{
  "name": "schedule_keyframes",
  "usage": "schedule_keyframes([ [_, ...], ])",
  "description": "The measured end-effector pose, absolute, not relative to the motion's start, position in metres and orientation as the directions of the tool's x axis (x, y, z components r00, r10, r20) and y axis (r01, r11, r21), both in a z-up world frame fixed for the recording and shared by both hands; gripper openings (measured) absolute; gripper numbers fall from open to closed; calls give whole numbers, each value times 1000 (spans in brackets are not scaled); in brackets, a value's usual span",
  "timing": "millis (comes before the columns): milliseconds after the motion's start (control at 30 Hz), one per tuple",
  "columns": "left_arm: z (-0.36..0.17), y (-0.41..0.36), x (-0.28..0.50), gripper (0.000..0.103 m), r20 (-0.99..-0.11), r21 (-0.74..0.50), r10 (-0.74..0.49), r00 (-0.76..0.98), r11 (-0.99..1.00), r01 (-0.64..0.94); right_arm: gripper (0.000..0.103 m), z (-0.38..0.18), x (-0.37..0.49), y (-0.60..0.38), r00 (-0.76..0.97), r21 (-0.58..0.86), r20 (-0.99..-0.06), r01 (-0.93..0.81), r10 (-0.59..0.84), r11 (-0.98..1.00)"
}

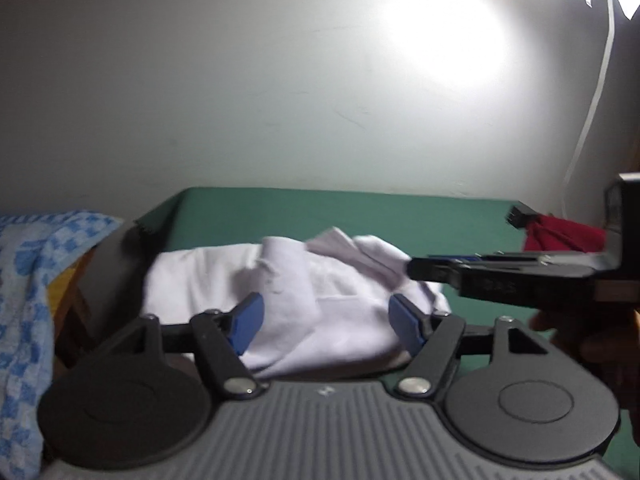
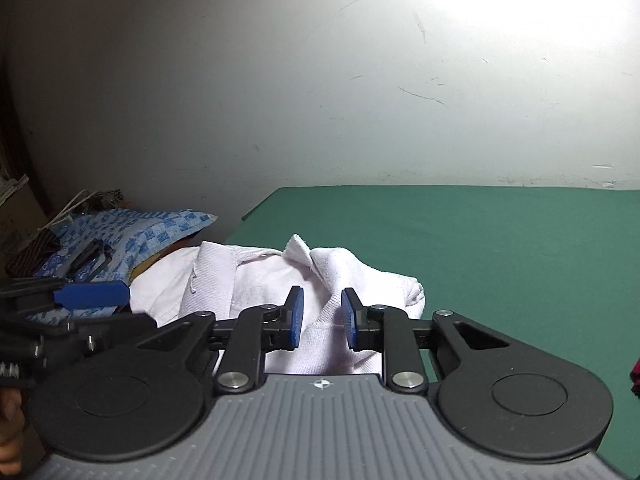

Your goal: Fold clothes

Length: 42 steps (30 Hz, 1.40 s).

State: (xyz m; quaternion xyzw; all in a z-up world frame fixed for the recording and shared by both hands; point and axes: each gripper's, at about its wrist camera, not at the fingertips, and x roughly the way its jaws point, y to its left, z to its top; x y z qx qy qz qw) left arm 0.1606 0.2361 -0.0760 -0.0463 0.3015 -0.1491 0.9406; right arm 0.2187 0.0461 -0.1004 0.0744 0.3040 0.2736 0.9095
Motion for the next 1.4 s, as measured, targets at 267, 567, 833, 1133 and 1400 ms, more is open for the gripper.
schedule_keyframes([
  [267, -124, 228, 212, 66, -636, -281, -348, 689, 936, 213, 26, -103, 211, 19, 674, 406, -508, -362, 537, 839],
  [567, -85, 284, 182, 96, -494, -250, -201, 846, 965, 84, 30, -96, 200, 16, 708, 391, -450, -392, 544, 833],
  [833, -106, 279, 188, 43, -605, -225, -174, 777, 973, 43, 29, -110, 218, 49, 653, 321, -534, -430, 537, 844],
  [1133, -111, 313, 183, 30, -627, -256, -85, 775, 962, -101, 25, -123, 227, 45, 616, 288, -617, -403, 490, 869],
  [1400, -99, 317, 162, 32, -606, -144, 24, 795, 980, -139, 28, -112, 213, 19, 650, 381, -547, -367, 527, 849],
])
